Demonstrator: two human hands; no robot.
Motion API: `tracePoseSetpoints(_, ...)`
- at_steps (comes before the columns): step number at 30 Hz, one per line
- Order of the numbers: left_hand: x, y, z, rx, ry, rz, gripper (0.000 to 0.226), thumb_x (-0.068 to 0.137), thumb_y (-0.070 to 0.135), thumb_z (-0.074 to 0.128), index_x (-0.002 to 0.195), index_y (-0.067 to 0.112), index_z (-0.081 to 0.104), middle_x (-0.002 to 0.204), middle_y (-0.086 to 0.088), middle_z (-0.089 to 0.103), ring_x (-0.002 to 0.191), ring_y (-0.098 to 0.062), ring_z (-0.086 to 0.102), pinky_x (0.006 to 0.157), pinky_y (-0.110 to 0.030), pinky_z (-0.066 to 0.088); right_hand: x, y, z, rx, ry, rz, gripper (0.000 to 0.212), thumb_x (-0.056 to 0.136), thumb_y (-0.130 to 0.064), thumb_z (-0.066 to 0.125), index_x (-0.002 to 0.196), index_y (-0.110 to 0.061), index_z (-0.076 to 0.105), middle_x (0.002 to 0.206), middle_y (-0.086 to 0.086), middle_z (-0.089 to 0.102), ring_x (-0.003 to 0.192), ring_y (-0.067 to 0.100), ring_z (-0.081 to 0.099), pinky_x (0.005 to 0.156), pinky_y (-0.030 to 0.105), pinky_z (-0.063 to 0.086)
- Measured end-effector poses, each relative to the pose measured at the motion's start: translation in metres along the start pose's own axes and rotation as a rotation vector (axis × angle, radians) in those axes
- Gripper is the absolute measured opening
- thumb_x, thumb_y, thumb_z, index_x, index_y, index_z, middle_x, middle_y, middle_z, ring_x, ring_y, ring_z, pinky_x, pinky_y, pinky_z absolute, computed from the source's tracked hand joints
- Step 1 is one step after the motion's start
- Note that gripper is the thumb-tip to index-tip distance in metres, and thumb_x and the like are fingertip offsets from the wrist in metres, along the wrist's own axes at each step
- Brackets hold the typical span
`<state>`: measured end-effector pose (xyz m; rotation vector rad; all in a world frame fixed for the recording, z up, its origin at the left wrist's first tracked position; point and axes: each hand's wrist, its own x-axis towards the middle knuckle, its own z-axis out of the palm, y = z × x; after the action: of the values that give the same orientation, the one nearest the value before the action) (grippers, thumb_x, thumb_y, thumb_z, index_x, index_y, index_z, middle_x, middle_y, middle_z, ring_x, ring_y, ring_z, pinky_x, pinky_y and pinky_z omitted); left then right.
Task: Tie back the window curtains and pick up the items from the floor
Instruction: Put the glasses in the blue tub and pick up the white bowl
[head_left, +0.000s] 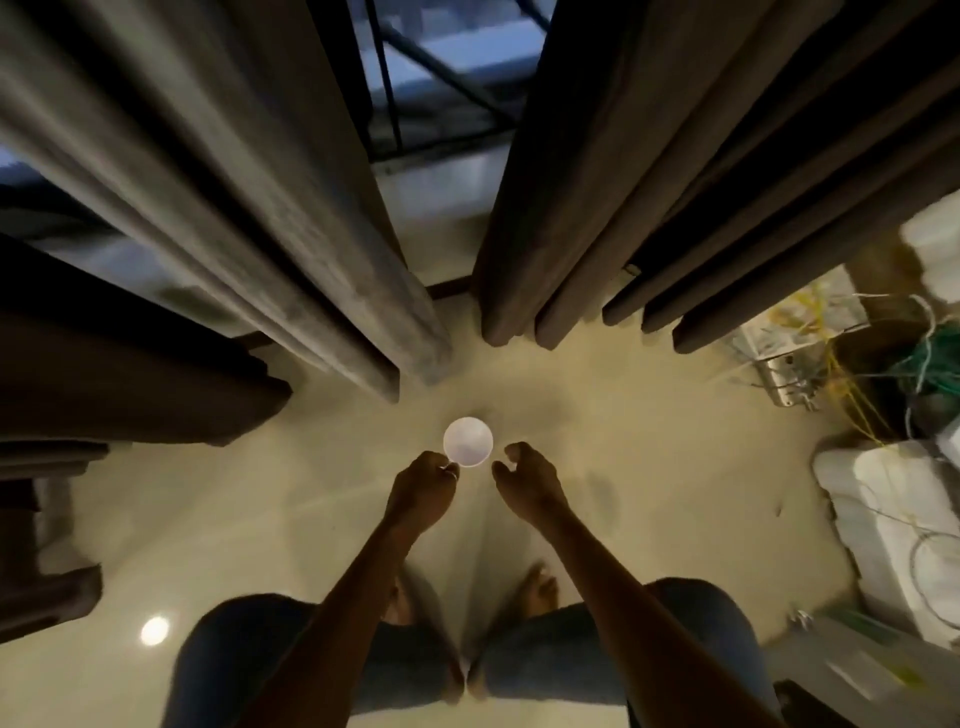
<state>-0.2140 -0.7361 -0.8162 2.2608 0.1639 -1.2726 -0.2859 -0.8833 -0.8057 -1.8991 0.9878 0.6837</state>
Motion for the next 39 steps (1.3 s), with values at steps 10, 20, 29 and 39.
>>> tracePoseSetpoints(10,0.162,-0.055,0.067,0.043,0.005,0.031,0.049,0.099,0.029,0.052,0.143,0.008,0.046,0.140,-0.015,0.055,0.118,-0.033,0.058,0.091,-0.035,0.052,0.152,0.074,0.079,-0.009,0.013,-0.006,0.046,0.098,-0.027,0.056,0.139,-0.005,0.050,0.137,0.013,0.060,0.121,0.029,0.059,0.092,0.030,0.046)
tracePoseSetpoints(20,0.211,-0.073,0.100,-0.254,-0.045,-0.045,0.053,0.101,0.026,0.053,0.150,0.016,0.035,0.145,-0.013,0.048,0.129,-0.035,0.050,0.108,-0.051,0.045,0.205,0.102,0.130,0.129,0.059,-0.028,0.037,0.093,-0.019,0.061,0.129,-0.010,0.058,0.124,0.010,0.066,0.111,0.027,0.063,0.083,0.025,0.044)
tracePoseSetpoints(29,0.146,-0.048,0.066,-0.464,0.076,0.083,0.067,0.078,0.043,0.071,0.139,0.027,0.050,0.136,-0.006,0.056,0.118,-0.031,0.057,0.097,-0.052,0.054,0.144,0.072,0.107,0.539,0.277,-0.099,0.050,0.080,-0.041,0.072,0.124,-0.019,0.064,0.116,0.004,0.070,0.104,0.028,0.068,0.083,0.051,0.060)
tracePoseSetpoints(39,-0.041,0.025,-0.002,-0.830,0.115,0.192,0.052,0.091,0.012,0.065,0.138,0.031,0.054,0.137,-0.002,0.052,0.120,-0.031,0.056,0.090,-0.049,0.059,-0.037,-0.026,0.008,1.082,0.126,-0.082,0.045,0.089,-0.004,0.068,0.126,-0.026,0.056,0.132,0.009,0.057,0.118,0.035,0.058,0.070,0.031,0.059)
